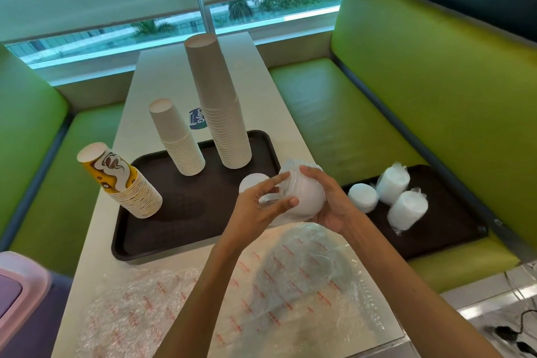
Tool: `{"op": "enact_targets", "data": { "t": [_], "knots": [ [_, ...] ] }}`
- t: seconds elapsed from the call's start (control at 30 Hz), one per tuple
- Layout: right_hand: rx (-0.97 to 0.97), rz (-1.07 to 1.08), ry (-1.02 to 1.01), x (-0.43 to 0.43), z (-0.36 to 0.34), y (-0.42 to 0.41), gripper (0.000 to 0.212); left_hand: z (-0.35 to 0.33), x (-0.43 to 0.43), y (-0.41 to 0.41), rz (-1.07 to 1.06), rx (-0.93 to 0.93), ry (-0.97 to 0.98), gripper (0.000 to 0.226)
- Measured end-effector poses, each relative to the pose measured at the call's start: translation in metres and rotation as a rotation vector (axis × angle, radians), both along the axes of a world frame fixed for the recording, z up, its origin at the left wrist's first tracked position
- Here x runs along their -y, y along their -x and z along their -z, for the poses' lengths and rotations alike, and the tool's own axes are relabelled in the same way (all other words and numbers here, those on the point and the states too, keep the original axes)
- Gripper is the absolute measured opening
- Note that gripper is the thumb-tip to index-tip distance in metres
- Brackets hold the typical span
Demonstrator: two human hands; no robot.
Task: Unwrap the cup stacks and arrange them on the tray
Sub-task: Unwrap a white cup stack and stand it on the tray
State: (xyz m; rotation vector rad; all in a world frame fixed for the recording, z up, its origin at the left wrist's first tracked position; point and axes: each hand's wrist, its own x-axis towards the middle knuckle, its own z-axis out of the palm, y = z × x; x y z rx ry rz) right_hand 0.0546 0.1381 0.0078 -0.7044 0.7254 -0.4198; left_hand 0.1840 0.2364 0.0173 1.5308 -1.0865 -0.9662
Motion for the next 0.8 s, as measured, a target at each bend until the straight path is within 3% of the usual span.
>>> {"op": "enact_targets", "data": {
  "t": [0.2, 0.43, 0.57, 0.8],
  "knots": [
    [-0.025, -0.010, -0.023, 0.0008, -0.0032, 0.0003, 0.071, 0.0006, -0.0005, 0.0017, -0.007, 0.006, 0.000, 0.055],
    [-0.013, -0.006, -0.057, -0.0020, -0.0081, 0.0045, 0.053, 0.0022, 0.0012, 0.0020, -0.016, 0.000, 0.007, 0.049],
    [-0.011, 0.015, -0.060, -0.0034, -0.0085, 0.0051, 0.060, 0.0013, 0.0016, 0.0048, -0.026, -0.029, 0.028, 0.046],
    [-0.016, 0.022, -0.053, -0.0051, -0.0078, 0.0073, 0.051, 0.0044, -0.0013, 0.0096, -0.041, -0.003, 0.052, 0.033]
  ]
}}
